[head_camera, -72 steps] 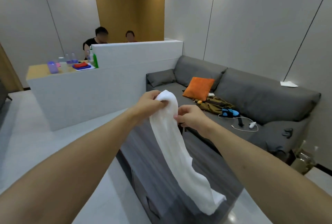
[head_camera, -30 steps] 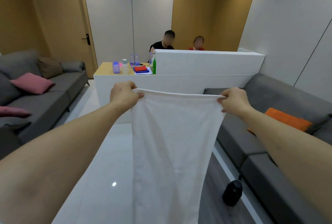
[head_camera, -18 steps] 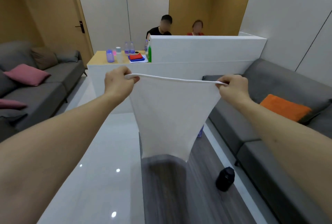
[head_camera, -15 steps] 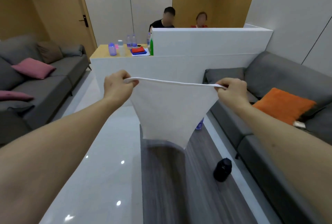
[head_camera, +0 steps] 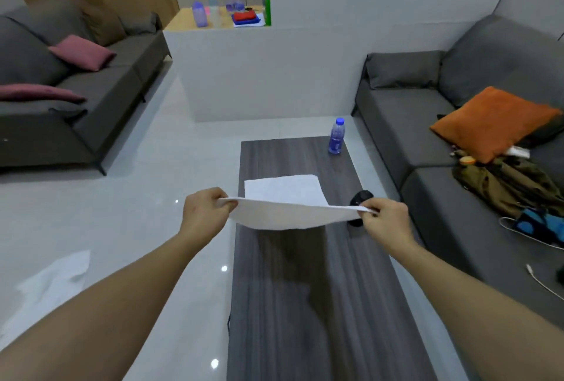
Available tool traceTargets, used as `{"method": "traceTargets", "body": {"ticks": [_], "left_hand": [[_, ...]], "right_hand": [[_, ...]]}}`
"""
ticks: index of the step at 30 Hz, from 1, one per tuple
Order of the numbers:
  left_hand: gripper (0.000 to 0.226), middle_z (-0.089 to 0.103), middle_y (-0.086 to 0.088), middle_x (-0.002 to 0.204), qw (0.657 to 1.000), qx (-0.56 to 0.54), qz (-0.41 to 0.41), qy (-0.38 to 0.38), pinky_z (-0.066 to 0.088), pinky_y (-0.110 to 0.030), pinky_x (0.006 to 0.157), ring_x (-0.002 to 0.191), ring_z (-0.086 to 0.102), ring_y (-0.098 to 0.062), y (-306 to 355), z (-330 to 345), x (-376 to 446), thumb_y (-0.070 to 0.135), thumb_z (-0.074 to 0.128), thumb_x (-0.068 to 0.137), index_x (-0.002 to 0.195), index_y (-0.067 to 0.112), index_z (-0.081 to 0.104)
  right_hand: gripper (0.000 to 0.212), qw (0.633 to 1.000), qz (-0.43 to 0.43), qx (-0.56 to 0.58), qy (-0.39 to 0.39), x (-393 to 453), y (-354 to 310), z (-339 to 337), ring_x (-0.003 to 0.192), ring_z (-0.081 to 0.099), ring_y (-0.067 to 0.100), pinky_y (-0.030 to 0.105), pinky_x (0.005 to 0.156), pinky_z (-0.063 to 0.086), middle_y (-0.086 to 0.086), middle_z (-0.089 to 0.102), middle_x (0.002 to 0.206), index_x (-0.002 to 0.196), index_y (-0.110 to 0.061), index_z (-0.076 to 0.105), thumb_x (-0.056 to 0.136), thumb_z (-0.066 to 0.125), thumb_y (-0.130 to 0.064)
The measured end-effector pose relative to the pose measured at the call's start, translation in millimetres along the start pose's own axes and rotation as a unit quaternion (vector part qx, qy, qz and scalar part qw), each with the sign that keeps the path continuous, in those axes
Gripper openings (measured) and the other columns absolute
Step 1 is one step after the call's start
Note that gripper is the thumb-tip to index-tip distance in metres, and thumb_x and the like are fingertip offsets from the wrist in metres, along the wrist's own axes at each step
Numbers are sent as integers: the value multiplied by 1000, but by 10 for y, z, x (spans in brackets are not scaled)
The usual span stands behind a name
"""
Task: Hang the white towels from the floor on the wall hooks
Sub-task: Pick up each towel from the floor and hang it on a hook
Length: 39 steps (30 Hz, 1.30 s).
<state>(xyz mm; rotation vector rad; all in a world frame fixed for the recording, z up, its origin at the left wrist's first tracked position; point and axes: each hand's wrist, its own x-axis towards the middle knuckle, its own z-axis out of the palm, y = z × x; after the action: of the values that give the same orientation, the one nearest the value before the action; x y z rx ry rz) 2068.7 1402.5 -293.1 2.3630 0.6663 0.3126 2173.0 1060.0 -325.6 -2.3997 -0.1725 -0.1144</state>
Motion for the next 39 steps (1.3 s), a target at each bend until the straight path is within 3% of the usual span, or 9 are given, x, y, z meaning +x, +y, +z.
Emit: {"method": "traceTargets", "body": {"ticks": [5, 10, 13, 19, 23, 25, 34, 37, 39], "left_hand": [[13, 61, 12, 69, 998, 5, -27, -53, 42, -23, 59, 69, 57, -6, -411, 148, -897, 33, 71, 83, 74, 24, 67], [10, 64, 10, 74, 994, 6, -36, -99, 39, -20, 58, 72, 59, -9, -885, 113, -1790, 34, 69, 83, 75, 27, 67], [8, 64, 10, 75, 993, 13, -43, -111, 39, -20, 60, 74, 59, -9, -1152, 64, -2228, 34, 69, 82, 76, 29, 67], [10, 63, 10, 76, 990, 26, -65, -122, 39, -21, 61, 73, 56, -6, -1501, 13, -2623, 34, 73, 82, 77, 29, 66], [8, 64, 8, 76, 990, 31, -66, -121, 39, -22, 60, 73, 56, -7, -1508, 46, -2423, 31, 71, 85, 80, 25, 68], [10, 63, 7, 74, 990, 33, -63, -118, 38, -22, 57, 72, 56, -8, -1461, 92, -2189, 29, 68, 87, 78, 25, 66], [19, 63, 6, 73, 985, 55, -115, -120, 36, -22, 57, 77, 58, -17, -1318, 659, -701, 29, 61, 91, 72, 26, 63], [15, 65, 4, 77, 981, 72, -135, -122, 38, -25, 63, 81, 59, -20, -1371, 961, -205, 29, 60, 91, 77, 25, 64], [9, 67, 1, 86, 979, 79, -150, -110, 41, -28, 73, 88, 60, -22, -1450, 1201, 55, 29, 62, 90, 90, 22, 67]], "right_hand": [[22, 997, 59, -1, -46, -943, 330, 39, 64, 59, 9, 20, 53, 37, -14, 64, 64, 76, -24, 76, 80, 63, -7], [18, 993, 85, -21, -73, -1906, 438, -6, 73, 62, 15, 25, 65, 42, -11, 66, 67, 70, -27, 73, 78, 66, -12], [22, 992, 82, -25, -93, -2410, 496, -41, 70, 62, 11, 24, 61, 42, -13, 66, 66, 64, -33, 66, 79, 67, -18], [9, 990, 64, -53, -110, -2797, 551, 10, 77, 63, 16, 26, 67, 44, -7, 70, 76, 81, -24, 74, 84, 67, -18], [8, 989, 73, -53, -113, -2555, 514, 131, 77, 61, 16, 22, 61, 38, -8, 66, 73, 84, -21, 72, 86, 67, -16], [6, 989, 83, -52, -109, -2290, 502, 212, 78, 60, 17, 25, 66, 40, -8, 65, 74, 87, -20, 73, 86, 67, -20], [4, 980, 146, -5, -132, -693, 518, 874, 78, 65, 19, 27, 68, 46, -4, 68, 74, 83, -23, 71, 84, 69, -25], [11, 977, 159, 0, -142, -141, 603, 1227, 83, 66, 21, 23, 68, 40, 0, 71, 80, 92, -19, 74, 86, 68, -26], [24, 977, 164, -2, -137, 128, 707, 1486, 94, 65, 22, 21, 75, 39, 4, 72, 93, 108, -14, 72, 87, 69, -26]]}}
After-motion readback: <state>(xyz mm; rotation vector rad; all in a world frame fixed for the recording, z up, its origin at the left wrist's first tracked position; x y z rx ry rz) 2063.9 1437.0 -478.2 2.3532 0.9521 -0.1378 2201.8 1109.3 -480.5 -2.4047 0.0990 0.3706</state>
